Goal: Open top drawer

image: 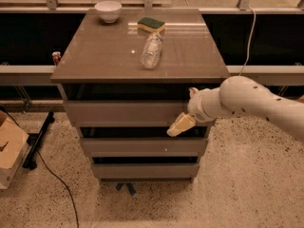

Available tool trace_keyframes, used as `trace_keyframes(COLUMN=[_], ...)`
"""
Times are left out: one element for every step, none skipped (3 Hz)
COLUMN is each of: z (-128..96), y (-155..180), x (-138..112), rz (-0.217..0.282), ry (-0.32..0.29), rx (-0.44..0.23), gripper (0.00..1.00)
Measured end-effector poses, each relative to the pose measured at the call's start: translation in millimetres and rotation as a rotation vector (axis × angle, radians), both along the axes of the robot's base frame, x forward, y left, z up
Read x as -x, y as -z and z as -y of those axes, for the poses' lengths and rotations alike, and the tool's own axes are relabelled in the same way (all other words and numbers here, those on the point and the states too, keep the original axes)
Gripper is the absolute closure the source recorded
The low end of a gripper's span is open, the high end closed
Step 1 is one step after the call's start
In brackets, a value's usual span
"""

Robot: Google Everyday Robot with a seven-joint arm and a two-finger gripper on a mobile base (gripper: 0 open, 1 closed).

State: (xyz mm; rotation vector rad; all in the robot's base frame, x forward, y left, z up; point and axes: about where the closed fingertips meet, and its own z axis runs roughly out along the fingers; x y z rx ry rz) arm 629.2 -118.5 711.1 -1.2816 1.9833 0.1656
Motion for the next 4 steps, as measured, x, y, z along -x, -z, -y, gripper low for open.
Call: trace_keyframes(z=[-11.7,-27.2,-38.1,-35.4], y=[16.2,32.7,46.1,56.5], x=[-22.8,-42.5,-51.7,-41.6], rz=[-0.024,-0.055,-0.090,-0.131], ry=[-0.024,-0.057,-0.100,-0.133], rx=[-0.013,-0.027,-0.037,-0.021], gripper=[0.00,0.00,0.15,0.38])
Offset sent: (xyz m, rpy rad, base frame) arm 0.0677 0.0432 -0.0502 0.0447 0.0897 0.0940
